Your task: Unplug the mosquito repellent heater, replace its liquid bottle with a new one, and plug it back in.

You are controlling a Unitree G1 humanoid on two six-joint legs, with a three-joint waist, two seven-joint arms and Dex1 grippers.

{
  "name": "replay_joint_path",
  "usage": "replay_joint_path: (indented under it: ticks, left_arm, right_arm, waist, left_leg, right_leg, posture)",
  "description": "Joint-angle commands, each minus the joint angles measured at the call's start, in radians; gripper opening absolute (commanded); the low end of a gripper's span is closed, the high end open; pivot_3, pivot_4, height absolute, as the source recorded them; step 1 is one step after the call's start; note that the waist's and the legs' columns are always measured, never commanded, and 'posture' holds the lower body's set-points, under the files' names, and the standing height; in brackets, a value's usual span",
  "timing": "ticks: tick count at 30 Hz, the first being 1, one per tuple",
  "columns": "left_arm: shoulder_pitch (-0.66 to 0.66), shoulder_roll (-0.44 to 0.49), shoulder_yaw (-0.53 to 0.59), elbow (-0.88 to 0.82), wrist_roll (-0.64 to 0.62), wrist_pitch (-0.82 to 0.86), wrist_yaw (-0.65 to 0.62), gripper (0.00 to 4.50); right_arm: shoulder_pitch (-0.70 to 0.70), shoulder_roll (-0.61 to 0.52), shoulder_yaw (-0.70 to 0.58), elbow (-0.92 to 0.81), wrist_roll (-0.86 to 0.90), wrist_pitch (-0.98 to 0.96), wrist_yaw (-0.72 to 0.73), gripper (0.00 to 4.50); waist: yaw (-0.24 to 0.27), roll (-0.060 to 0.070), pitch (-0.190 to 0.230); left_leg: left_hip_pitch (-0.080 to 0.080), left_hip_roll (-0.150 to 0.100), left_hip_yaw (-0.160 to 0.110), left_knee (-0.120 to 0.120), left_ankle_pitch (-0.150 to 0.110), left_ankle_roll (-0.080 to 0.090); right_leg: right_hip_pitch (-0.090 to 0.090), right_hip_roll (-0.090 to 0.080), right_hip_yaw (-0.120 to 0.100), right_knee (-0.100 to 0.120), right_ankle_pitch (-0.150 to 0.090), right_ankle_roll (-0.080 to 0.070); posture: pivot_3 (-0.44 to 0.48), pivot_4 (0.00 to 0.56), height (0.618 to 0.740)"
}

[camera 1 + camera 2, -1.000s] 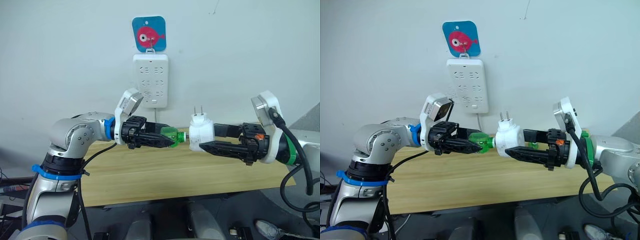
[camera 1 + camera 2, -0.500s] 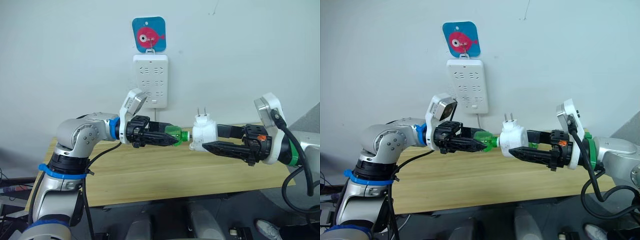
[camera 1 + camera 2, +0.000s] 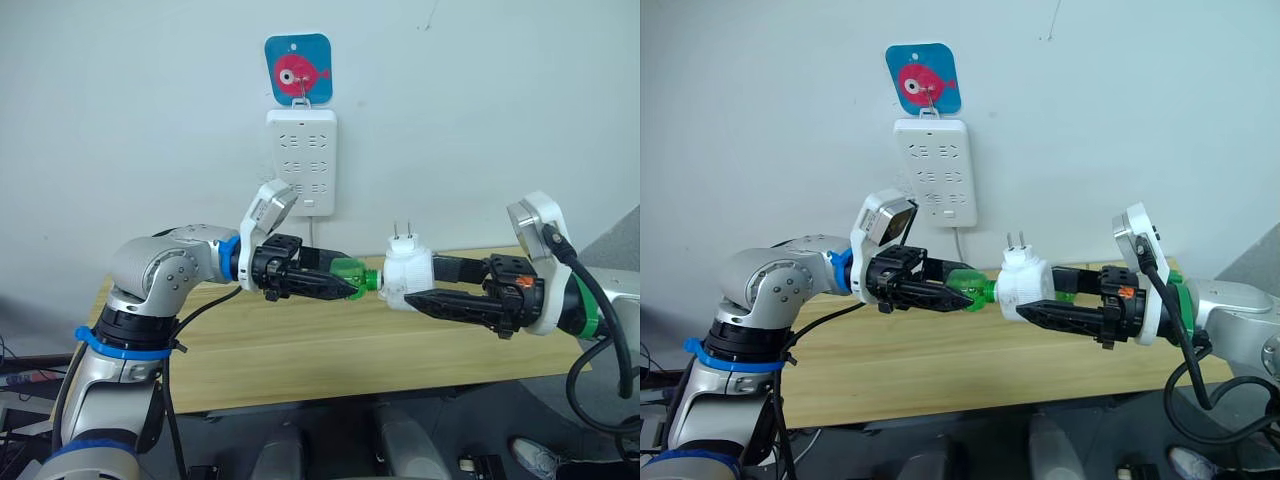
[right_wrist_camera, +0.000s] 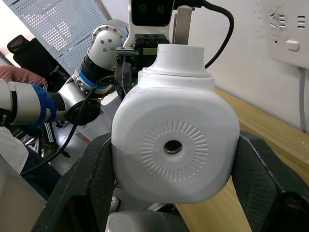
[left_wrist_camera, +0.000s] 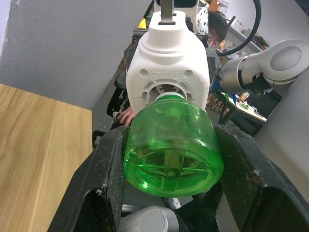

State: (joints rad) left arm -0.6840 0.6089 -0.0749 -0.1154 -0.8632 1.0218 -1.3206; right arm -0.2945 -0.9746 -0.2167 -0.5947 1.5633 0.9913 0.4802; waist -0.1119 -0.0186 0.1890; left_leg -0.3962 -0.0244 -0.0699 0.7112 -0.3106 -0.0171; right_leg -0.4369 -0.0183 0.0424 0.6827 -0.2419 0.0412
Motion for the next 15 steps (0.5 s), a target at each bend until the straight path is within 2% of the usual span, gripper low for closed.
replay_joint_path:
  ticks: [1, 15]
  left_arm:
    - [-0.018, -0.011, 0.004, -0.029, -0.018, -0.016, -0.002, 2.34]
    - [-0.011, -0.032, -0.016, -0.052, -0.015, -0.028, 0.007, 2.34]
  right_arm:
    - [-0.012, -0.005, -0.037, -0.018, 0.04, -0.027, -0.017, 2.99]
    - [-0.07, 0.051, 0.037, -0.053, 0.041, -0.047, -0.11, 2.99]
  waist:
    - [0.0, 0.0, 0.0]
    - [0.0, 0.0, 0.0]
  left_leg:
    - [0.0, 0.0, 0.0, 0.0, 0.0, 0.0]
    - [0.0, 0.0, 0.0, 0.0, 0.0, 0.0]
  right_leg:
    - [0.0, 0.0, 0.0, 0.0, 0.0, 0.0]
    - [0.0, 0.0, 0.0, 0.0, 0.0, 0.0]
  posture:
    - [-0.199, 0.129, 0.73]
    - [-0.202, 0.129, 0.73]
